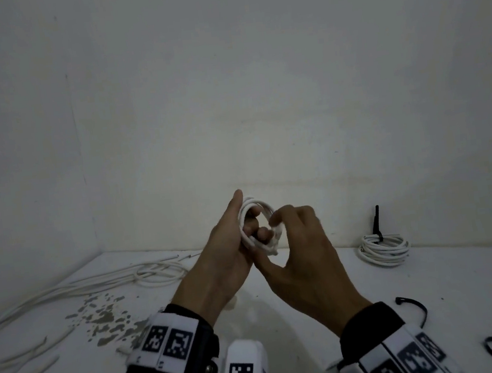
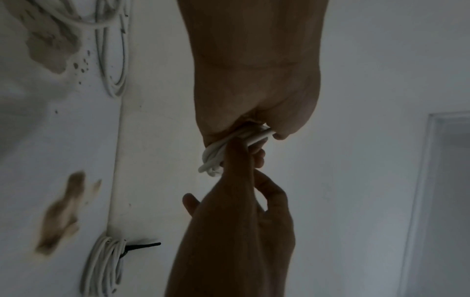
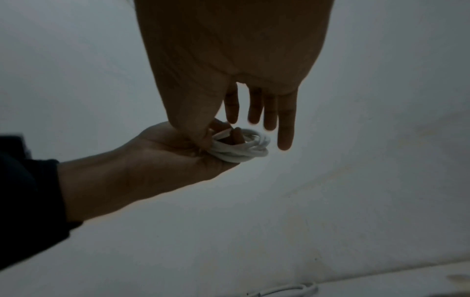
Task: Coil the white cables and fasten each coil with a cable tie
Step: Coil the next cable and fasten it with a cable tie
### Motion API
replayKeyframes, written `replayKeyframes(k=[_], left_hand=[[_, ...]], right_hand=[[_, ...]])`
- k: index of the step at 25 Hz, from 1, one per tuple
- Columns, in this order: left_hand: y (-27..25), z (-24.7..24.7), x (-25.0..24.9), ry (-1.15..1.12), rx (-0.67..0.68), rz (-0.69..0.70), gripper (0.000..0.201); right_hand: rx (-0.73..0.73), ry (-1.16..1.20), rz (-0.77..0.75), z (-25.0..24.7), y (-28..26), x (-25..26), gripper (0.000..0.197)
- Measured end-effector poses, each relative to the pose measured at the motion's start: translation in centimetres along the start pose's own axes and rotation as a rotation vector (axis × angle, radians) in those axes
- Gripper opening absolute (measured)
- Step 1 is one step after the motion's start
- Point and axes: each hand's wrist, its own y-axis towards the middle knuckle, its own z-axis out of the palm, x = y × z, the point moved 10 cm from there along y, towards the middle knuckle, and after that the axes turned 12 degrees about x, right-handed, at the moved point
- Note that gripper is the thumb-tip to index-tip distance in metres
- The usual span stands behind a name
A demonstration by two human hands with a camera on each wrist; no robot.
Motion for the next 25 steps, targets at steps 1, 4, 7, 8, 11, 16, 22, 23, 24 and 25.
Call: replayKeyframes(k=[1, 4, 7, 8, 11, 16, 22, 23, 24, 25], left_hand=[[-0.2, 0.0, 0.1, 0.037, 0.005, -0.030, 0.053], [-0.9, 1.0, 1.3, 0.262, 0.101, -0.201, 0.074], [-0.8, 1.6, 1.9, 0.551, 0.109, -0.233, 0.081], [-0.6, 1.3, 1.9, 0.593, 0.092, -0.224, 0.084], [-0.3, 0.9, 2.6, 0.355, 0.121, -0.255, 0.088], [0.0, 1.5, 2.3, 0.434, 0.232, -0.123, 0.068], [-0.6, 2.9, 2.5, 0.496, 0.308, 0.000, 0.050], [-0.6, 3.0, 2.5, 0.489, 0.319, -0.003, 0.051], [-0.7, 3.3, 2.6, 0.489, 0.337, -0.012, 0.050], [-0.8, 3.6, 2.6, 0.496, 0.352, -0.022, 0.047]], right_hand=[[0.019, 0.047, 0.018, 0.0, 0.1, -0.6, 0.055], [0.239, 0.255, 0.058, 1.1, 0.6, -2.0, 0.089], [0.276, 0.246, 0.016, 1.4, 0.6, -2.0, 0.075], [0.254, 0.239, 0.010, 1.2, 0.6, -1.9, 0.064], [0.177, 0.391, 0.052, 1.0, 0.5, -2.5, 0.042], [0.033, 0.967, 0.290, 1.3, 0.0, -5.4, 0.033], [0.064, 1.233, 0.454, 2.5, -0.5, -7.0, 0.036], [0.112, 1.205, 0.481, 2.7, -0.5, -7.1, 0.033], [0.166, 1.163, 0.503, 3.0, -0.6, -7.1, 0.032], [0.216, 1.118, 0.516, 3.1, -0.7, -7.2, 0.034]])
